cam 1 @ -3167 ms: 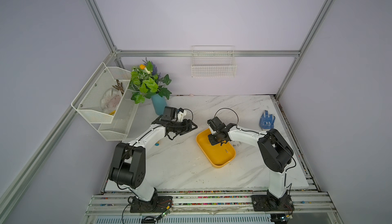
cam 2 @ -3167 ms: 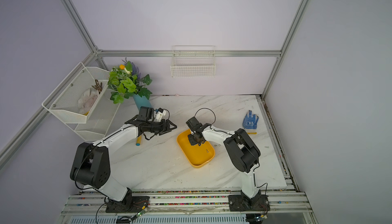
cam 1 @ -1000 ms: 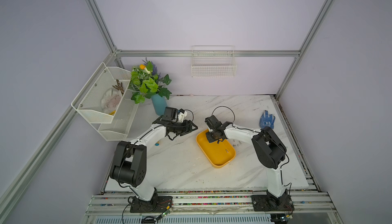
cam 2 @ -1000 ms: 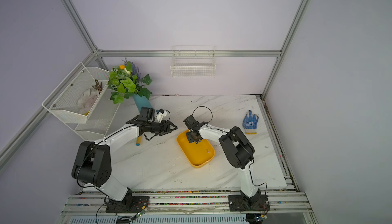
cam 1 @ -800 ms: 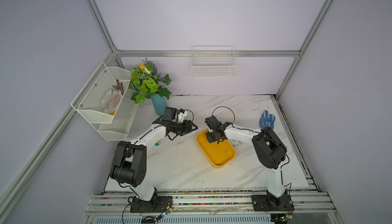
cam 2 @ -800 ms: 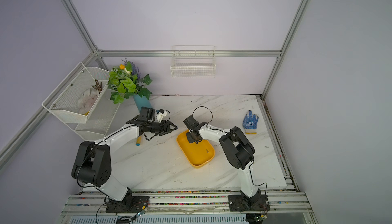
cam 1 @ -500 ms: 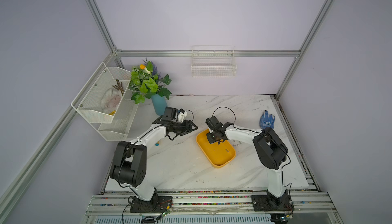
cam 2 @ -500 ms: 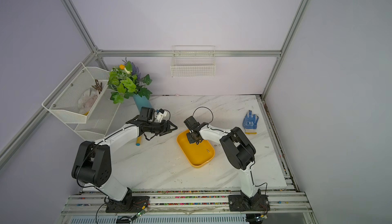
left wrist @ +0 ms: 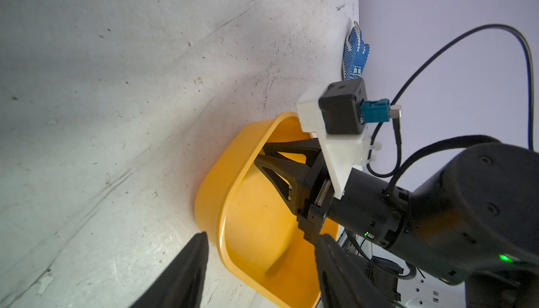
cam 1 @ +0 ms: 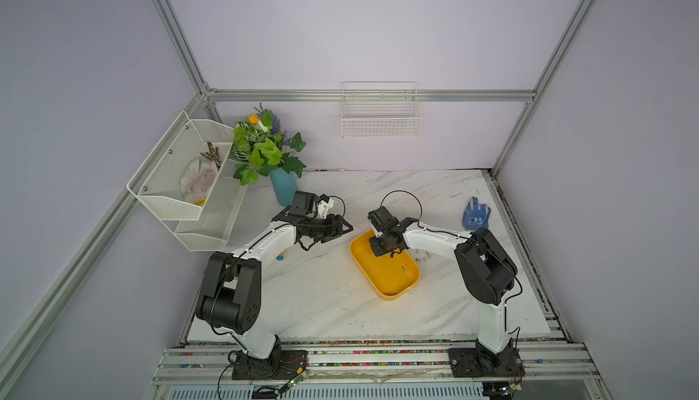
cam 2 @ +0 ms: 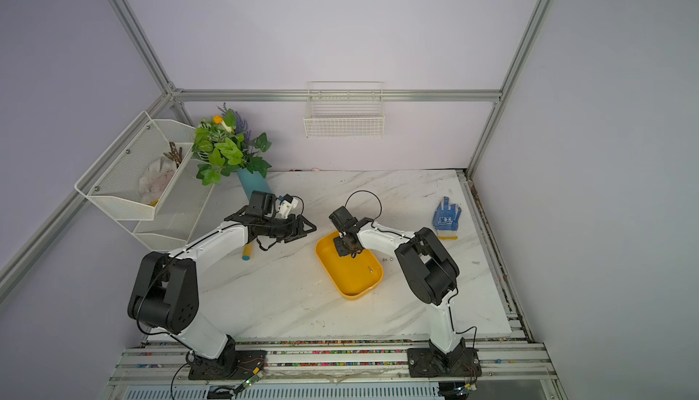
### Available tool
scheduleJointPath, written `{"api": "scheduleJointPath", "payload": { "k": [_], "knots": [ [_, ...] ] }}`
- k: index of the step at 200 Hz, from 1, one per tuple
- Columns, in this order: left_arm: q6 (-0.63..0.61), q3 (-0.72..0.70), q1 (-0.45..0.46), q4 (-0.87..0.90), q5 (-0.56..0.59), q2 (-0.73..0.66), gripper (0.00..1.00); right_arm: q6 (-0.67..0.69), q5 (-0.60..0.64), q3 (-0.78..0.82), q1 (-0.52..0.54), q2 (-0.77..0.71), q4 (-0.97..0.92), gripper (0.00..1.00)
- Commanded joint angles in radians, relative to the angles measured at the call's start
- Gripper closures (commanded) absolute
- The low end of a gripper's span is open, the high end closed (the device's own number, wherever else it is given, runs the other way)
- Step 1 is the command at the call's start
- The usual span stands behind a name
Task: Take out the screws from the storage box
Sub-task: Pick up the screw from the storage box.
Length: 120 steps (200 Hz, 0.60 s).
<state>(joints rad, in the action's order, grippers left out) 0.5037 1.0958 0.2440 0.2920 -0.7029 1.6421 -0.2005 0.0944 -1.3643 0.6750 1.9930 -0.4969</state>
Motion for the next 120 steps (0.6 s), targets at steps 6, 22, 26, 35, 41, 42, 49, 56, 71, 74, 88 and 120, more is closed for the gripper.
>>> {"api": "scheduleJointPath", "payload": {
  "k": [6,22,26,35,41,42,49,56,71,74,88,120],
  "knots": [
    [-0.01,-0.043,0.001,0.003,-0.016,0.001,0.37,-0.008,-0.015,0.011,0.0,-0.045,-0.032,0.77],
    [-0.007,-0.045,0.0,-0.002,-0.016,0.001,0.37,-0.011,-0.016,0.013,-0.003,-0.03,-0.035,0.76],
    [-0.005,-0.047,-0.001,-0.005,-0.016,0.004,0.37,-0.012,-0.019,0.012,-0.002,-0.025,-0.035,0.76],
    [-0.004,-0.047,0.0,-0.007,-0.018,0.005,0.37,-0.018,-0.023,0.006,-0.004,-0.015,-0.037,0.75],
    [-0.004,-0.045,0.001,-0.007,-0.018,0.007,0.37,-0.024,-0.027,0.003,-0.004,-0.007,-0.037,0.75],
    [-0.004,-0.045,0.001,-0.007,-0.018,0.006,0.37,-0.025,-0.027,0.002,-0.004,-0.006,-0.037,0.75],
    [-0.004,-0.045,0.0,-0.006,-0.018,0.005,0.37,-0.037,-0.026,-0.003,-0.005,0.001,-0.037,0.75],
    [-0.005,-0.046,-0.001,-0.007,-0.019,0.004,0.37,-0.048,-0.025,-0.007,-0.006,0.006,-0.037,0.75],
    [-0.007,-0.047,0.0,-0.003,-0.017,0.002,0.37,-0.065,-0.033,-0.021,-0.005,0.024,-0.043,0.75],
    [-0.007,-0.047,-0.001,-0.001,-0.017,0.001,0.37,-0.068,-0.033,-0.025,-0.006,0.029,-0.049,0.75],
    [-0.011,-0.047,0.0,0.001,-0.018,0.002,0.37,-0.077,-0.036,-0.039,-0.005,0.045,-0.065,0.74],
    [-0.012,-0.047,-0.001,0.003,-0.018,0.004,0.37,-0.08,-0.012,-0.035,-0.005,0.058,-0.066,0.74]
  ]
}}
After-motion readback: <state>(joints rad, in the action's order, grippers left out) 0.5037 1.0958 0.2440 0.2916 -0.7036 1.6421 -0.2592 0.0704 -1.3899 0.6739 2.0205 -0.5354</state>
